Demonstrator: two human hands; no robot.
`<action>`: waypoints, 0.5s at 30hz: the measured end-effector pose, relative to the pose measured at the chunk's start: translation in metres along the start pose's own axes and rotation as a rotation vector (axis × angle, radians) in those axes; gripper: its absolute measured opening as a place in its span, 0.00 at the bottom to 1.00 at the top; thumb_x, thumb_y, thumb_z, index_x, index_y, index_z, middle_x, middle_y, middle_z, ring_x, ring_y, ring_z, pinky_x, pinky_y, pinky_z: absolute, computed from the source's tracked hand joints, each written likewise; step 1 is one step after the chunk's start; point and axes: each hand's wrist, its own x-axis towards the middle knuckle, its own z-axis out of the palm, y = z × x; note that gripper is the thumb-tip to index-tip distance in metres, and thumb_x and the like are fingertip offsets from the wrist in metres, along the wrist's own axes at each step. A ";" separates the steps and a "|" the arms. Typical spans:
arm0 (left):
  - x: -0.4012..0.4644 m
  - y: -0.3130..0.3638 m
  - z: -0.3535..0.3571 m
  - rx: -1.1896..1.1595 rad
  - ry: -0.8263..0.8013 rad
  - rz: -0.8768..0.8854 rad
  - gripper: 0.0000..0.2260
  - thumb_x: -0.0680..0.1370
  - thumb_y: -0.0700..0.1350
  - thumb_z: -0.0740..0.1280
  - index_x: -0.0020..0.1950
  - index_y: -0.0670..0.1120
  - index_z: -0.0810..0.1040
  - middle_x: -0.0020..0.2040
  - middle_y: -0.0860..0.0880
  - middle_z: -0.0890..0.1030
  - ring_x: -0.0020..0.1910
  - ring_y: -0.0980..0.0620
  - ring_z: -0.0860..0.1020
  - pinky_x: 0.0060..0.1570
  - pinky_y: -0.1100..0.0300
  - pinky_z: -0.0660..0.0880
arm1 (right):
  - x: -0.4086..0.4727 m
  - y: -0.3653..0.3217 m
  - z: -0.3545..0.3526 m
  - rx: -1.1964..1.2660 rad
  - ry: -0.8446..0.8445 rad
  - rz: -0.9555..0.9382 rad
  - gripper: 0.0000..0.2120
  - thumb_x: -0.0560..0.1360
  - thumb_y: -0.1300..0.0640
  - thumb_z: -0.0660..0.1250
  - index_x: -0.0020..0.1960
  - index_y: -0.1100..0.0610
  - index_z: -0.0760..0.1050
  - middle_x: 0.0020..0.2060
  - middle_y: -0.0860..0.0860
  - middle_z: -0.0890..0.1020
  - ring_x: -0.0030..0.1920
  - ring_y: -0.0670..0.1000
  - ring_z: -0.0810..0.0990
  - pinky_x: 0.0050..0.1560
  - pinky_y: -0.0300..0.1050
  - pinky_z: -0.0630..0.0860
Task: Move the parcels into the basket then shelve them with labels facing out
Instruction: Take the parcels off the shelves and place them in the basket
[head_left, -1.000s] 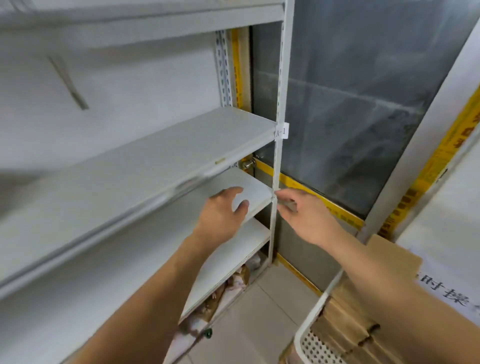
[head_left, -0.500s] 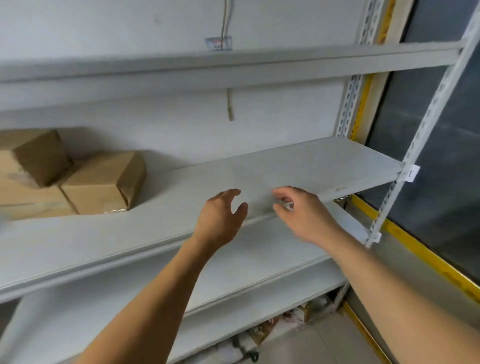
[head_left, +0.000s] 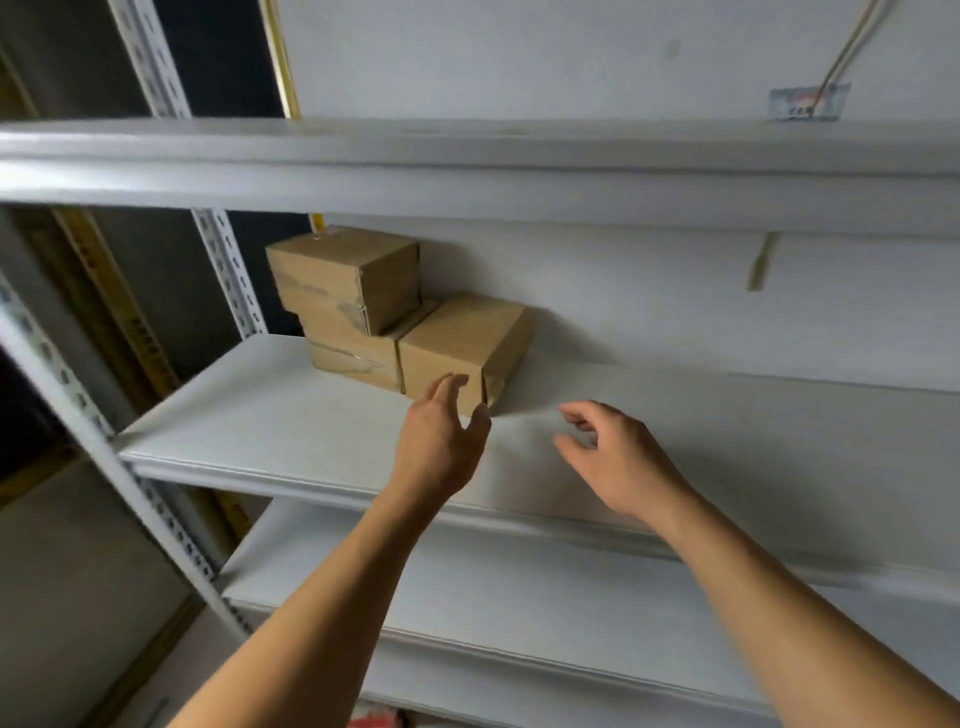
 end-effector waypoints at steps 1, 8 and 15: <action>0.008 -0.006 -0.002 0.026 0.022 -0.026 0.25 0.83 0.52 0.68 0.79 0.46 0.70 0.78 0.45 0.72 0.72 0.42 0.74 0.70 0.49 0.73 | 0.010 -0.005 0.004 0.013 -0.018 -0.012 0.22 0.81 0.54 0.72 0.74 0.56 0.76 0.68 0.53 0.81 0.68 0.50 0.79 0.69 0.41 0.71; 0.057 -0.038 -0.003 0.097 0.061 -0.106 0.35 0.83 0.51 0.68 0.85 0.43 0.56 0.85 0.42 0.56 0.82 0.39 0.58 0.80 0.46 0.59 | 0.073 -0.030 0.023 0.092 -0.122 -0.040 0.32 0.81 0.43 0.69 0.81 0.53 0.66 0.77 0.54 0.72 0.75 0.55 0.72 0.74 0.46 0.68; 0.074 -0.049 0.005 -0.040 0.071 -0.159 0.35 0.79 0.46 0.71 0.83 0.43 0.59 0.82 0.45 0.60 0.79 0.43 0.62 0.75 0.57 0.59 | 0.105 -0.031 0.050 0.197 -0.195 0.032 0.43 0.81 0.38 0.67 0.86 0.54 0.51 0.84 0.53 0.61 0.82 0.54 0.61 0.78 0.46 0.60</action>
